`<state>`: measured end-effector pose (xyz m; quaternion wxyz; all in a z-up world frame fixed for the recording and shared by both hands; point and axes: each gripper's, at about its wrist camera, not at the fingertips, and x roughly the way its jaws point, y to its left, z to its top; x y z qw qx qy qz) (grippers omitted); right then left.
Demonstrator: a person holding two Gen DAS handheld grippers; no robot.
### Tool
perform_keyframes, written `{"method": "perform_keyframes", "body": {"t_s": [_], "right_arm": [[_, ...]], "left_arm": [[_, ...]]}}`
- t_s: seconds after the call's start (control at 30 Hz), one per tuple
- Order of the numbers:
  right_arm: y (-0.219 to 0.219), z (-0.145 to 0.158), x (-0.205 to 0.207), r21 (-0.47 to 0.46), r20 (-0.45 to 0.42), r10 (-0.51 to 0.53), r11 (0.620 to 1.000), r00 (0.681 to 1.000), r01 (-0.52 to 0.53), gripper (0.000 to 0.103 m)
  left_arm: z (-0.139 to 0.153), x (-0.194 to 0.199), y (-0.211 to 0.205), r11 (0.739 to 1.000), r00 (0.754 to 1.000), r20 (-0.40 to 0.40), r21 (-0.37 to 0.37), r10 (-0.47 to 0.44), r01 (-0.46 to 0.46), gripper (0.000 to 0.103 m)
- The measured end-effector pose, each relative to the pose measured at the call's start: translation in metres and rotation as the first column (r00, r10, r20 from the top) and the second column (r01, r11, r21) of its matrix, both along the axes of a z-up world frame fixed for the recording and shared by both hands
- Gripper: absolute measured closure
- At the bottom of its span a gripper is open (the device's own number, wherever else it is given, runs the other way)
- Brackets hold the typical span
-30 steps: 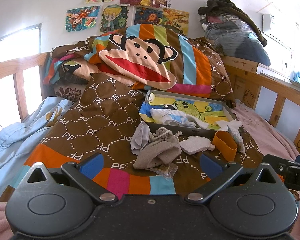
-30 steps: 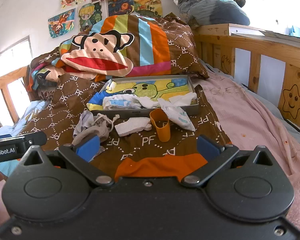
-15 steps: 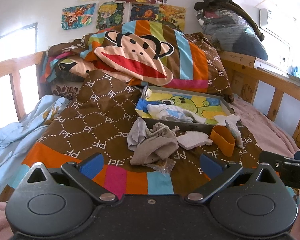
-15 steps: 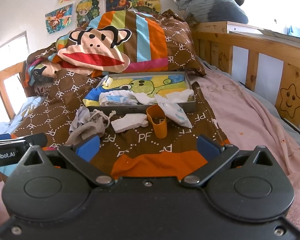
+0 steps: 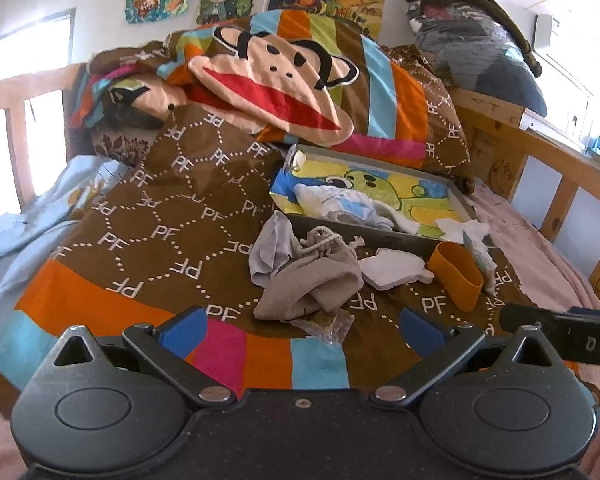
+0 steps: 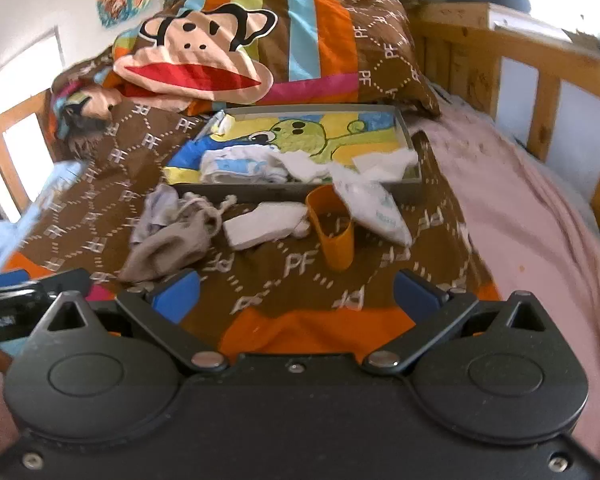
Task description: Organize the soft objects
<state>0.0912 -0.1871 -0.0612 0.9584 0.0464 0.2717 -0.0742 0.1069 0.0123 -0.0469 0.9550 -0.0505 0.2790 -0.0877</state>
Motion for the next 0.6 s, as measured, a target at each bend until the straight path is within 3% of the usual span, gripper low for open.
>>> {"method": "perform_keyframes", "body": {"t_s": [0.33, 0.43, 0.6], "right_arm": [[-0.038, -0.027, 0.071, 0.026, -0.084, 0.024, 0.999, 0.996, -0.022, 0.001], [-0.039, -0.037, 0.087, 0.004, -0.083, 0.047, 0.999, 0.995, -0.047, 0.005], [-0.037, -0.052, 0.111, -0.007, -0.077, 0.073, 0.997, 0.994, -0.074, 0.016]], "left_arm": [[-0.014, 0.078, -0.011, 0.994, 0.993, -0.036, -0.013, -0.111, 0.110, 0.001], [-0.021, 0.104, -0.015, 0.990, 0.987, -0.078, -0.029, -0.140, 0.138, 0.002], [-0.033, 0.133, -0.029, 0.980, 0.969, -0.155, 0.018, -0.194, 0.199, 0.004]]}}
